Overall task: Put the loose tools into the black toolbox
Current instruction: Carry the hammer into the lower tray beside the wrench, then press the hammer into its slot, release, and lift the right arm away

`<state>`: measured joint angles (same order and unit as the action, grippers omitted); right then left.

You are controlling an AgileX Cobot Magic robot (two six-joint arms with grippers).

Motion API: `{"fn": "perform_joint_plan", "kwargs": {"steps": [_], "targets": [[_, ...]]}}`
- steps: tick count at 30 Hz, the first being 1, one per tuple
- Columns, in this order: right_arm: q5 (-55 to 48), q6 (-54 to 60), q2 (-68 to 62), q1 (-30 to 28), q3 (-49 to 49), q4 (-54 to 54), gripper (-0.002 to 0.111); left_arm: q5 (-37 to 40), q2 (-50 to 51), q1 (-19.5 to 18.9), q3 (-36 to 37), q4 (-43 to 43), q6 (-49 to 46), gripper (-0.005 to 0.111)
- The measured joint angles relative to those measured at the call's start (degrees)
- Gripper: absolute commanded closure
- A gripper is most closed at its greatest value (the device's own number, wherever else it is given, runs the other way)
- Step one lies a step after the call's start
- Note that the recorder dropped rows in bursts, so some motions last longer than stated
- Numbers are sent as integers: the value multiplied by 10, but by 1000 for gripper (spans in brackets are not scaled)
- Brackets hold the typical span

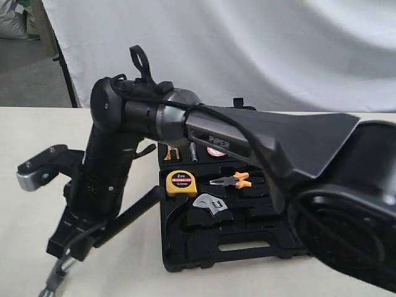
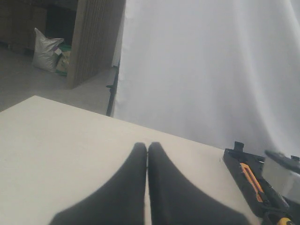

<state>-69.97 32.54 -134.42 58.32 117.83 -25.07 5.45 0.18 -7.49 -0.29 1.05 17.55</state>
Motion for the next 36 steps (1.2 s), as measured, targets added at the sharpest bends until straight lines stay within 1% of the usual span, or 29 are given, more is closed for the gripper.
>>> {"fn": "perform_joint_plan", "kwargs": {"steps": [4,5,6,7,9,12,15,19,22,24,26,31,36], "targets": [[0,34,67,0,-143,7,109,0,0,0,0,0,0,106],[12,39,99,0,-198,20,109,0,0,0,0,0,0,106],[27,41,115,0,-224,30,109,0,0,0,0,0,0,106],[67,45,146,0,-260,54,109,0,0,0,0,0,0,106],[99,48,186,0,-279,88,109,0,0,0,0,0,0,106],[106,56,228,0,-280,109,109,0,0,0,0,0,0,106],[99,69,252,-26,-280,119,109,0,0,0,0,0,0,106],[78,136,269,-120,-280,107,109,0,0,0,0,0,0,106],[75,224,272,-198,-301,30,109,0,0,0,0,0,0,106],[74,275,273,-224,-325,-9,109,0,0,0,0,0,0,106],[79,317,274,-235,-352,-34,109,0,0,0,0,0,0,106],[155,392,271,-238,-419,-47,109,0,0,0,0,0,0,106],[199,416,249,-238,-430,-49,109,0,0,0,0,0,0,106]]}}
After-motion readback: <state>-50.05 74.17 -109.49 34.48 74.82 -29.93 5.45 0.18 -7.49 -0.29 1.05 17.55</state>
